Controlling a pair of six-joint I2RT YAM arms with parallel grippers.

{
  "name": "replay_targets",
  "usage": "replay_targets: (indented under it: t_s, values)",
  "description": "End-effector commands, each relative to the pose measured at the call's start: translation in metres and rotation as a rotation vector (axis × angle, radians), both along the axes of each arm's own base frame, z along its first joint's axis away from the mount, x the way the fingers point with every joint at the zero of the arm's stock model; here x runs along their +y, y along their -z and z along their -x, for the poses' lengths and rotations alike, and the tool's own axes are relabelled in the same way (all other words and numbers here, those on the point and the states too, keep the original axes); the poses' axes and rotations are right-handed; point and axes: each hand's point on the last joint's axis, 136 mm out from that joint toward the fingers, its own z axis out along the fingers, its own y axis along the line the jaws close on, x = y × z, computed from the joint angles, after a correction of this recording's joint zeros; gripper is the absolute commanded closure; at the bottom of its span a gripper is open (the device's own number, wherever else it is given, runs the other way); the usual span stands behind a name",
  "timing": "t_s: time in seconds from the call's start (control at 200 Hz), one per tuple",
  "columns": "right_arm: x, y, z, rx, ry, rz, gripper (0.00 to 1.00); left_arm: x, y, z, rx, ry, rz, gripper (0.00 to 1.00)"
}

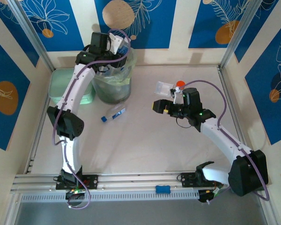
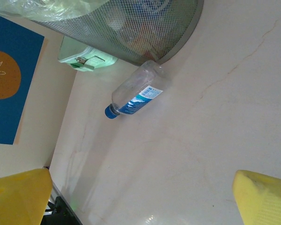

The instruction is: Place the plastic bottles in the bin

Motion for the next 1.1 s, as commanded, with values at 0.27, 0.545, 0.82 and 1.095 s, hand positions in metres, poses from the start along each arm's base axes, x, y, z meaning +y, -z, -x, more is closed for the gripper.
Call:
replay_targets:
  t_s: [0.27,0.545,0.82,1.095]
  values:
    - [-0.003,-0.001,0.004,-0.003,0.014,0.009,0.01,0.011,-0.051,0.009,-0.096,-0.04,0.041,0.17]
    - [0.003,-0.005,-0.003,-0.011,0.004,-0.002,0.01,0.028,-0.138,0.058,-0.237,-0.069,0.158,0.1]
    - [0.017,-0.002,-0.011,0.007,-0.036,-0.011,0.01,0.043,-0.115,0.11,-0.198,-0.089,0.237,0.08]
    - [0.031,0.004,-0.016,0.029,-0.07,-0.006,0.01,0.058,-0.015,0.173,-0.077,-0.116,0.331,0.06]
